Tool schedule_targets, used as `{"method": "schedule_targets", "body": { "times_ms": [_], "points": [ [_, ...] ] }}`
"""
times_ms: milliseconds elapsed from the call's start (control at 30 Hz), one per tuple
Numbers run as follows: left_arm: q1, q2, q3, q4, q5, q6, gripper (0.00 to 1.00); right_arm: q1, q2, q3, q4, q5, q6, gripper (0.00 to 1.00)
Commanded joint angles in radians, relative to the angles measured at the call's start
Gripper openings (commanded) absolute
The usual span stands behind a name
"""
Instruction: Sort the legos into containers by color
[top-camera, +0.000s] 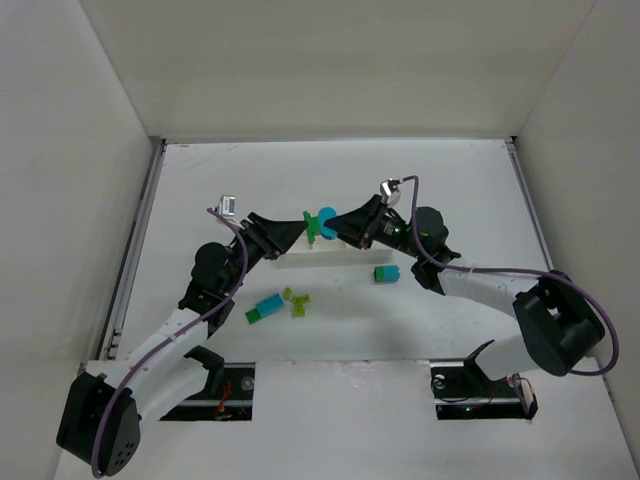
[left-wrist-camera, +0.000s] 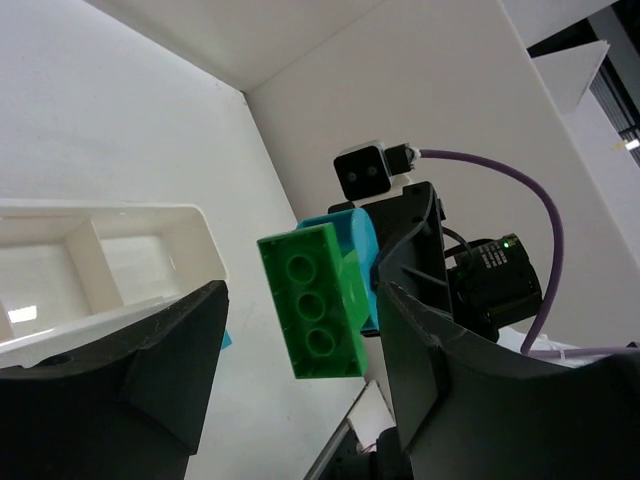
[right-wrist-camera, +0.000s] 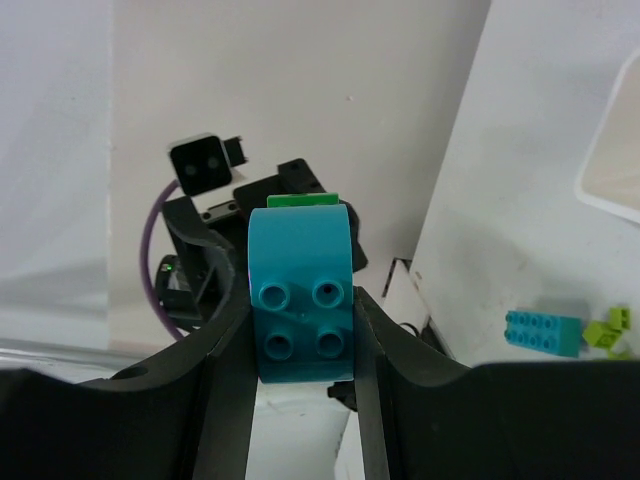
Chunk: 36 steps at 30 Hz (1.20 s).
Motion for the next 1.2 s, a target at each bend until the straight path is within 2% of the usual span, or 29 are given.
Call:
{"method": "schedule_targets", "body": {
  "times_ms": [0, 233, 467, 667, 900, 1167],
  "points": [
    [-0.005, 0.009, -0.006, 0.086, 0.028, -0.012, 0.58, -0.004, 0.016, 0.02, 0.14, -0.023, 0.037, 0.28],
    [-0.023, 0.018, -0.006, 0.106, 0.037, -0.035, 0.55, 0.004, 0.055, 0.029, 0.167, -0.02, 0.048, 0.28],
    [-0.011, 0.044, 0.003, 0.082, 0.089, -0.14, 0.49, 0.004, 0.078, 0.028, 0.183, -0.023, 0.042, 0.28],
    [0.021, 0.079, 0.011, 0.068, 0.167, -0.223, 0.5, 0.004, 0.093, 0.032, 0.189, -0.031, 0.023, 0.28],
    [0.015, 0.108, 0.011, 0.074, 0.176, -0.225, 0.49, 0.008, 0.105, 0.032, 0.197, -0.037, 0.027, 0.28],
    [0.024, 0.09, 0.005, 0.077, 0.161, -0.225, 0.33, 0.016, 0.124, 0.026, 0.22, -0.037, 0.039, 0.28]
  ]
}}
